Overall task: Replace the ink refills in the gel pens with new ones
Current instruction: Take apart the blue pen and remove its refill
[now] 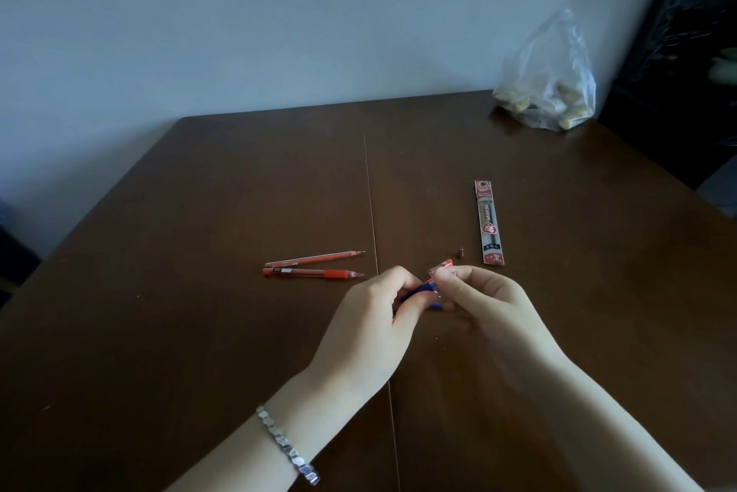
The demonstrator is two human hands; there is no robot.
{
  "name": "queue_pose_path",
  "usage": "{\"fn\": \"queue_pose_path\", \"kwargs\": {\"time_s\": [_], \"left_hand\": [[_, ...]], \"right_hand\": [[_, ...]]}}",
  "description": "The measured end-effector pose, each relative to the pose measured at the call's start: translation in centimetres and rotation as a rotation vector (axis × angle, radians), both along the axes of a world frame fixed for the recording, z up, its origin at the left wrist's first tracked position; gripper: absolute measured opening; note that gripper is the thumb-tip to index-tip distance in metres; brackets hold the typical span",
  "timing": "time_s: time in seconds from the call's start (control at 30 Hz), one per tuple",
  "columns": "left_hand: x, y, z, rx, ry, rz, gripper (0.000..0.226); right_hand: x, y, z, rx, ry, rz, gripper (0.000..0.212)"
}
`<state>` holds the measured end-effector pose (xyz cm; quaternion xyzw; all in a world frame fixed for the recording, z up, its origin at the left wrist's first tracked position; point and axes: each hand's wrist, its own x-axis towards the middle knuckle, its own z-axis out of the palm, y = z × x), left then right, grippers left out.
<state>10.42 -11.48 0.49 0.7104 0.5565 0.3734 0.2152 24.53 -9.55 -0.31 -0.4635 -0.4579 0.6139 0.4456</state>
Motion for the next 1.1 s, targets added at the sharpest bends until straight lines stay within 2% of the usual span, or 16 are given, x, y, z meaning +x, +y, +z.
{"fn": "queue_pose_path", "kwargs": {"time_s": [0.07, 0.13, 0.23, 0.27, 0.37, 0.5, 0.67, 0.77, 0.83, 0.9, 1.1], "left_hand": [[0.1, -0.1, 0.0, -0.003, -0.002, -0.012, 0.014], [0.1, -0.2, -0.1, -0.009, -0.008, -0.017, 0.014], [0.0, -0.2, -0.1, -0.003, -0.007, -0.012, 0.014], [0.0, -0.2, -0.1, -0.003, -0.005, -0.017, 0.014], [-0.2, -0.1, -0.3, -0.024, 0.005, -0.030, 0.015], [-0.4, -0.2, -0.4, -0.025, 0.027, -0.037, 0.016], [-1.1, -0.2, -0.4, -0.086, 0.038, -0.017, 0.012], [-1.8, -0.4, -0.7, -0.122, 0.046, 0.010, 0.014], [-2.0, -0.6, -0.9, -0.133, 0.055, 0.037, 0.014], [-2.1, -0.6, -1.1, -0.151, 0.062, 0.052, 0.014], [-2.1, -0.4, -1.0, -0.166, 0.064, 0.072, 0.014]], "right_hand": [[0.1, 0.1, 0.0, -0.023, 0.016, 0.000, 0.010], [0.2, 0.1, 0.1, -0.045, 0.024, 0.007, 0.009], [0.2, 0.1, 0.3, -0.033, -0.093, 0.011, 0.027], [0.2, 0.1, 0.2, -0.030, -0.111, 0.015, 0.028], [0.2, 0.0, 0.3, -0.038, -0.074, 0.033, 0.010], [0.0, 0.0, 0.3, -0.022, -0.150, 0.022, 0.017], [1.6, 0.2, 0.6, 0.076, -0.158, -0.125, 0.010], [4.1, 0.4, 0.1, 0.235, -0.498, -0.213, 0.015], [5.1, 0.6, -0.9, 0.234, -0.736, -0.199, 0.017], [5.2, 0.7, -2.0, 0.221, -0.882, -0.156, 0.018], [3.9, 1.7, -3.5, 0.233, -0.939, -0.147, 0.016]]}}
